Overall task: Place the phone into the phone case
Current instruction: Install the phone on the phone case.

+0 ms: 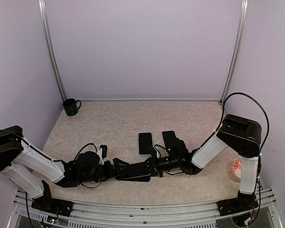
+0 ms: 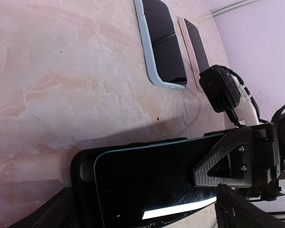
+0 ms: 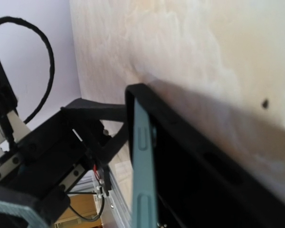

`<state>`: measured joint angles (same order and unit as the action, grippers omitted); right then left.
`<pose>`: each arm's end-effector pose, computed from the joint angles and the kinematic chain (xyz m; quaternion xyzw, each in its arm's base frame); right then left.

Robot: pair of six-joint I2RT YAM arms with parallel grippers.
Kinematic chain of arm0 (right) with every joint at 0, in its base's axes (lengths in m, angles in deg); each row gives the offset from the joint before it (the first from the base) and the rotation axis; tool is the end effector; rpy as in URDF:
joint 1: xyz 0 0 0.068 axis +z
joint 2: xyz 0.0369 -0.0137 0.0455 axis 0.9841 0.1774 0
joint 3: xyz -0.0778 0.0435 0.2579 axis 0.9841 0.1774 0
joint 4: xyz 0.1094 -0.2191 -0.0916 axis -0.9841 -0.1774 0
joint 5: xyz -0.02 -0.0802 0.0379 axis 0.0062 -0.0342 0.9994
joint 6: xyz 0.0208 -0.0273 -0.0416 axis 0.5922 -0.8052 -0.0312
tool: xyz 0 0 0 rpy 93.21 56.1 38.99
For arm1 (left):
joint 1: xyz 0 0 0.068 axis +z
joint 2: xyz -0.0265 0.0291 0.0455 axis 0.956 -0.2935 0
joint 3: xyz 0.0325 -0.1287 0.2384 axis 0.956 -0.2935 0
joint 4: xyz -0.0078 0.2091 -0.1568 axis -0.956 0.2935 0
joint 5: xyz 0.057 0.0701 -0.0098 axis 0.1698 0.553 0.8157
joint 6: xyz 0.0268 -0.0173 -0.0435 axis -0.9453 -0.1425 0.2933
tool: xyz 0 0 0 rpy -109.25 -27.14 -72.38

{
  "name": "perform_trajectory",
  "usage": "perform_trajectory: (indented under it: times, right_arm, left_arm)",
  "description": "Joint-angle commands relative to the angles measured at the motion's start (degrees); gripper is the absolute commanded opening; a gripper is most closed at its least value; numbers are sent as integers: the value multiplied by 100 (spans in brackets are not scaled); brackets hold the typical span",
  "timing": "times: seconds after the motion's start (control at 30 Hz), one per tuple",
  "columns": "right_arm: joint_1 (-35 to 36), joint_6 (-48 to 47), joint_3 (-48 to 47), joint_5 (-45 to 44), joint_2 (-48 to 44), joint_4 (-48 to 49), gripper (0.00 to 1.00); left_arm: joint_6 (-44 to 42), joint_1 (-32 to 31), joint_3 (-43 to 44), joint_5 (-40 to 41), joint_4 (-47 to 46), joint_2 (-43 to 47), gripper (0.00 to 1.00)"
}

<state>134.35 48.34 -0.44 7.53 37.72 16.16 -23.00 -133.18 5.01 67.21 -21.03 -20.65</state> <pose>0.1927 0.3046 0.0962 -0.0297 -0.8140 -0.5795 0.0256 0.1235 -0.2065 0.1177 -0.0623 0.8623 -0.4143 0.2845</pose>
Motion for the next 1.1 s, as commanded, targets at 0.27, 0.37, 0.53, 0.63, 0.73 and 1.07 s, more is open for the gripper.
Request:
perform_trajectory:
  times: [0.27,0.37,0.53,0.63,0.73,1.07]
  right_arm:
    - [27,25,-408,276,450,447,0]
    - [36,71,-437,351,527,532,0]
    - [40,136,-455,438,620,652,0]
    - [39,192,-453,478,691,757,0]
    - [37,293,-456,563,785,929,0]
    - [22,411,-569,844,964,993,0]
  left_arm:
    - [-115,-122,262,-394,92,-146,99]
    - [-136,-126,294,-400,88,-188,99]
    - [-158,-123,329,-420,62,-252,99]
    - [-166,-125,316,-417,67,-257,99]
    - [-203,-119,296,-417,51,-248,99]
    - [-657,-119,374,-602,124,-212,99]
